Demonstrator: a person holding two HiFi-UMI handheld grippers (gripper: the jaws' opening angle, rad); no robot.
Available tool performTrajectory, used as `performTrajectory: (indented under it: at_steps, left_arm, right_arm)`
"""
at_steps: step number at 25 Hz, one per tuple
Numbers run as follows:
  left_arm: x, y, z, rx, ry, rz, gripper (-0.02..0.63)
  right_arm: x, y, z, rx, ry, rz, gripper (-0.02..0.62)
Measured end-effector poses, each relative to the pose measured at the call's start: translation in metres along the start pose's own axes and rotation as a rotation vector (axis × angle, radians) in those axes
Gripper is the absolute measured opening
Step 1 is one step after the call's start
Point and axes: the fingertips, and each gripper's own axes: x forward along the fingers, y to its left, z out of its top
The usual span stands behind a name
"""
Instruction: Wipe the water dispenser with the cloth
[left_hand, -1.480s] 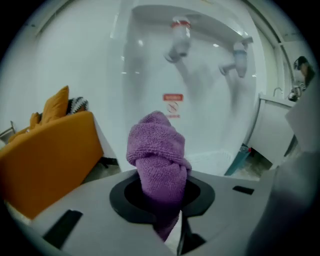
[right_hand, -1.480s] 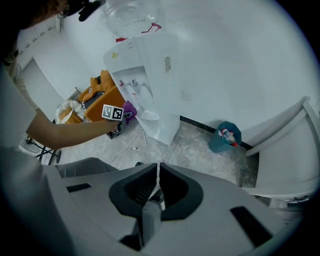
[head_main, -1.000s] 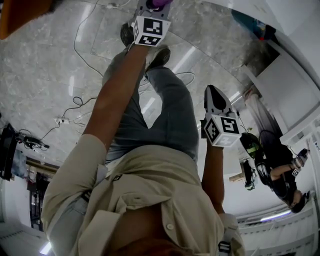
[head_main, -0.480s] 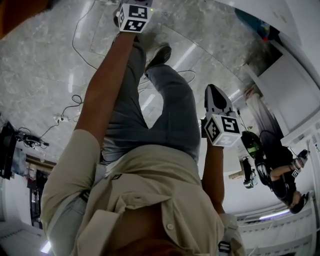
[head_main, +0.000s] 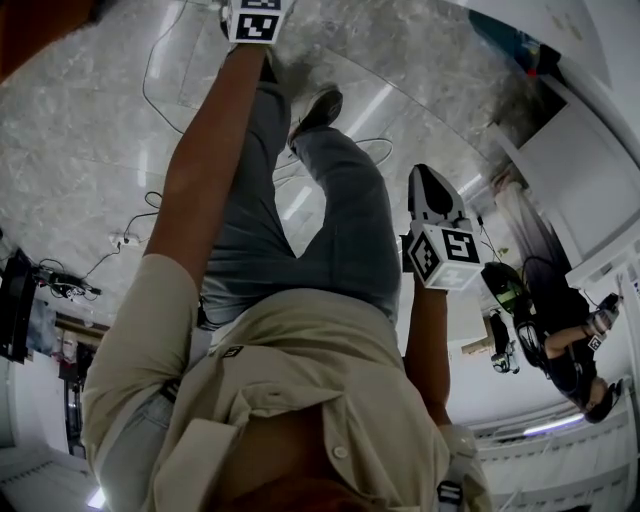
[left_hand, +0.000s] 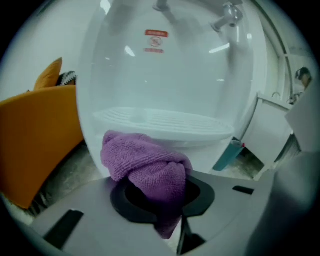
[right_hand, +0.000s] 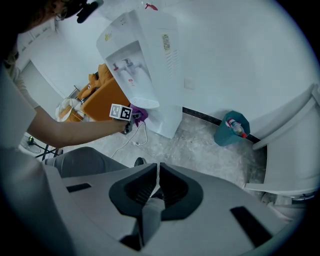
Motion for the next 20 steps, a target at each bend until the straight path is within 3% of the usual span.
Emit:
performTrajectory:
  at_steps: [5,11,15,20]
  left_arm:
    - [-0.015,-0.108,-0.013,0.048,0.068,-0.208,0.091]
    - [-0.104,-0.147,0.009,0.071,0.112,-0.28,0.091]
    - [-0.177,-0.147,0.067,0.121,0.06,-0.293,0.091]
    - [-0.269,-0.149,0.173,0.231,-0.064,-0.311,0.091]
  right_arm:
    - [-0.016,0.004,0.005,0.011,-0.024,0.001,0.028]
    - [-0.066,0.035,0.039,0.019,-0.094,0.044,0.028]
    - [-0.118,0.053,0.081,0.008,-0.179,0.064,0.028]
    - [-0.194,0.063,0.136,-0.024,-0.293,0.091,0.028]
